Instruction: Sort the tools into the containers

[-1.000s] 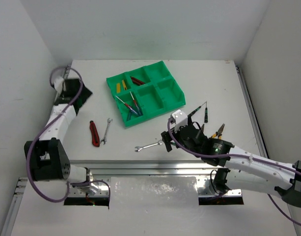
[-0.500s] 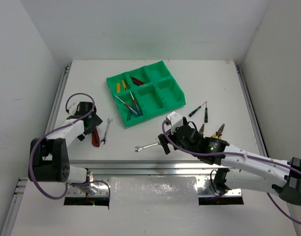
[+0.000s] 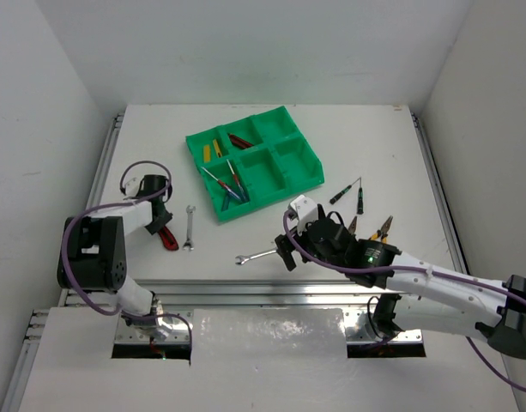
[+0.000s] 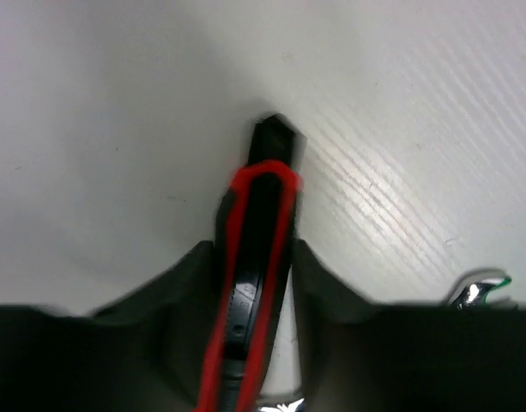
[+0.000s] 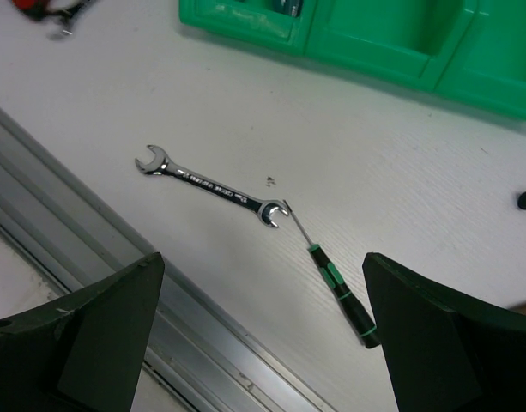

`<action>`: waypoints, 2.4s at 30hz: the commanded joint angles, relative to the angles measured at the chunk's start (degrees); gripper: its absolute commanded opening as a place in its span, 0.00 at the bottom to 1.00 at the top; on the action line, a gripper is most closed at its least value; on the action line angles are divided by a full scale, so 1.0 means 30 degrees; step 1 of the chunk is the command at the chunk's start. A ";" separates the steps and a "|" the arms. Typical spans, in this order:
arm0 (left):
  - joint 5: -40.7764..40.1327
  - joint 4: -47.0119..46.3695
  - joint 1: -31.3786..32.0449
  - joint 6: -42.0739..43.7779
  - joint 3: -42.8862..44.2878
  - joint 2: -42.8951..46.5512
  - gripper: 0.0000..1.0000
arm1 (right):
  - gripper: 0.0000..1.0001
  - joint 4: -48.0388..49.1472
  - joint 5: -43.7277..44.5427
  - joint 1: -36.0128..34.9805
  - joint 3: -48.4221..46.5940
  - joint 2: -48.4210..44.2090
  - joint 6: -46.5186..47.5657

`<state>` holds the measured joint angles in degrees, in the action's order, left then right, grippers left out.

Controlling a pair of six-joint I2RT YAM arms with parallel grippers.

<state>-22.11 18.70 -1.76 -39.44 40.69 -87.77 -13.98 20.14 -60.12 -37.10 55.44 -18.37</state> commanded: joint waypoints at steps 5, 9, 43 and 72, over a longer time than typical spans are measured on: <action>0.0925 -0.0170 0.0147 0.0140 -0.0319 -0.0660 0.00 | 0.99 0.2224 -0.2580 0.0059 0.0472 -0.0814 -0.0321; -0.0654 0.1117 0.0322 -0.0708 -0.0352 0.3487 0.00 | 0.99 0.1906 -0.3257 0.0059 0.0035 -0.0404 -0.0439; -0.0776 -0.8488 0.6710 -0.0885 2.5166 -1.5154 0.03 | 0.99 0.1378 -0.1411 0.2021 0.1351 -0.2777 0.0265; -0.0658 -0.4656 0.8261 0.0162 2.1978 -0.6671 0.88 | 0.99 -0.0611 -0.2844 0.5123 0.0299 0.0293 0.0146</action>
<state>-24.91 3.57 21.17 -45.28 106.63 -122.67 -13.34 13.91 -47.94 -33.15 53.06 -18.00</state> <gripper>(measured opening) 0.856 0.986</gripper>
